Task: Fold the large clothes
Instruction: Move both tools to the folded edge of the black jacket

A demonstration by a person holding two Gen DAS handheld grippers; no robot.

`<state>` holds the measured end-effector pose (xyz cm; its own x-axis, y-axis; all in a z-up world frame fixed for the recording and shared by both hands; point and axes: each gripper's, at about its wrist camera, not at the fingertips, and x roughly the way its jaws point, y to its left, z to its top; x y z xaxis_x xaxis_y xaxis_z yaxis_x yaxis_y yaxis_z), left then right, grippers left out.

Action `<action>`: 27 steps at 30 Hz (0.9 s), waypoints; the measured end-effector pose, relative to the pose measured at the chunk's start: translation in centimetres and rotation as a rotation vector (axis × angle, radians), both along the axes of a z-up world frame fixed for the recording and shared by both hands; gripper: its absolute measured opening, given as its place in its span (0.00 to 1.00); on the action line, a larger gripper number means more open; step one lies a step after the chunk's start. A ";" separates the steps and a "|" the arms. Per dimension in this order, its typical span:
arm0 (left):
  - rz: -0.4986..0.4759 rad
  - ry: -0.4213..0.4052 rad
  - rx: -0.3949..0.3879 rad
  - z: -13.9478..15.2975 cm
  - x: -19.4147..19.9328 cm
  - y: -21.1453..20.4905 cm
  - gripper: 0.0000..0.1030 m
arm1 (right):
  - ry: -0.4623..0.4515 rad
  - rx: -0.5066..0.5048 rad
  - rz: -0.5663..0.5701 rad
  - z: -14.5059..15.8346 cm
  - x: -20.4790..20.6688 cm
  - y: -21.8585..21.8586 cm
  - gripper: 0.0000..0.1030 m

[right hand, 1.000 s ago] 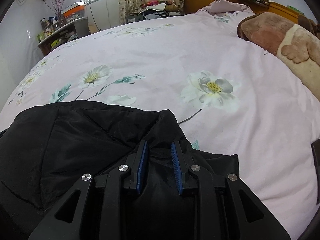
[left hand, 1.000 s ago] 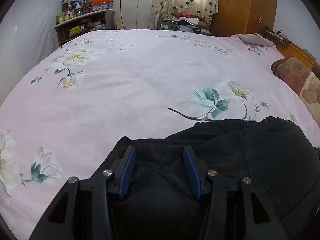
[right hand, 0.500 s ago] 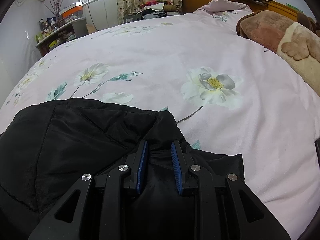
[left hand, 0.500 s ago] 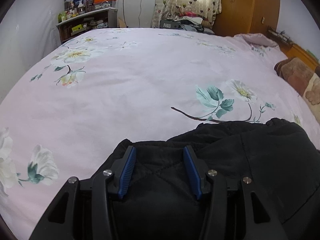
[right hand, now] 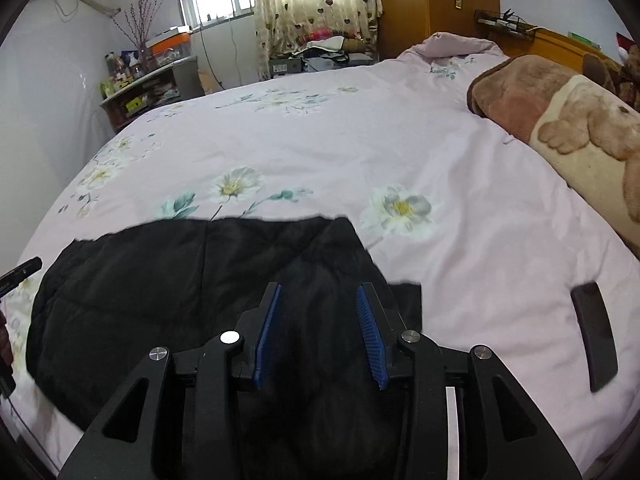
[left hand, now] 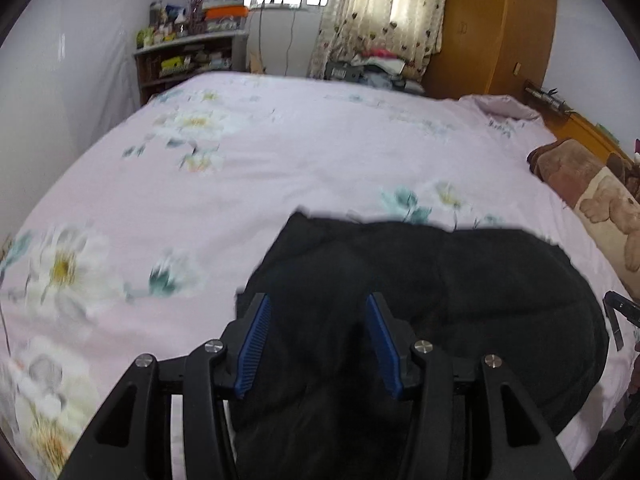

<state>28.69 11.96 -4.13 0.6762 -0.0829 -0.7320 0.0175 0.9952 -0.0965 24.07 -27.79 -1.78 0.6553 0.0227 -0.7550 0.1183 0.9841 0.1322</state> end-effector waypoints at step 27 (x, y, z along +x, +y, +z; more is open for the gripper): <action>0.026 0.125 0.075 -2.2 -6.2 -4.1 0.51 | 0.169 0.002 0.024 -5.1 -4.9 1.9 0.38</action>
